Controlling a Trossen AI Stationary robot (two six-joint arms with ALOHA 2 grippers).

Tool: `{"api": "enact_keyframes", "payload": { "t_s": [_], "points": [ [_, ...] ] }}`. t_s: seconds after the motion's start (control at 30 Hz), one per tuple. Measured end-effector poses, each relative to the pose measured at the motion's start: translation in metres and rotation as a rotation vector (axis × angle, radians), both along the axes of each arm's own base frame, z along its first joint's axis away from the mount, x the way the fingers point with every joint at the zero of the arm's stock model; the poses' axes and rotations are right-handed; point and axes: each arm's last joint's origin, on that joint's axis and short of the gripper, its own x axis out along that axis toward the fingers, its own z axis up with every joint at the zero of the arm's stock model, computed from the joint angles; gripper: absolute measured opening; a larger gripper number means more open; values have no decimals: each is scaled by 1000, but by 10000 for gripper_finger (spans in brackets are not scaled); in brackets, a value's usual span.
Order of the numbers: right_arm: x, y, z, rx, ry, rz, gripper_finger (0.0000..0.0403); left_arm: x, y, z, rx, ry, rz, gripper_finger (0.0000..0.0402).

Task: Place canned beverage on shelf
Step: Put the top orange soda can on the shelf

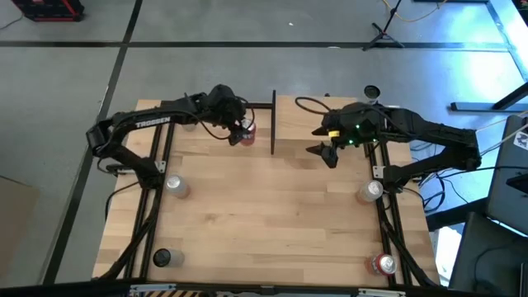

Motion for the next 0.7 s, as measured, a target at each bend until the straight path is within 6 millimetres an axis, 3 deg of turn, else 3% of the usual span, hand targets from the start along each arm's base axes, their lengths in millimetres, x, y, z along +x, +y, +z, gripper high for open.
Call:
{"api": "enact_keyframes", "payload": {
  "t_s": [0.43,0.7],
  "points": [
    [1,21,0,-56,-2,9,302,3,-66,27,-39,-49,-147,199],
    [8,25,-1,-63,-23,0,302,5,-92,38,-78,-96,-220,199]
  ]
}}
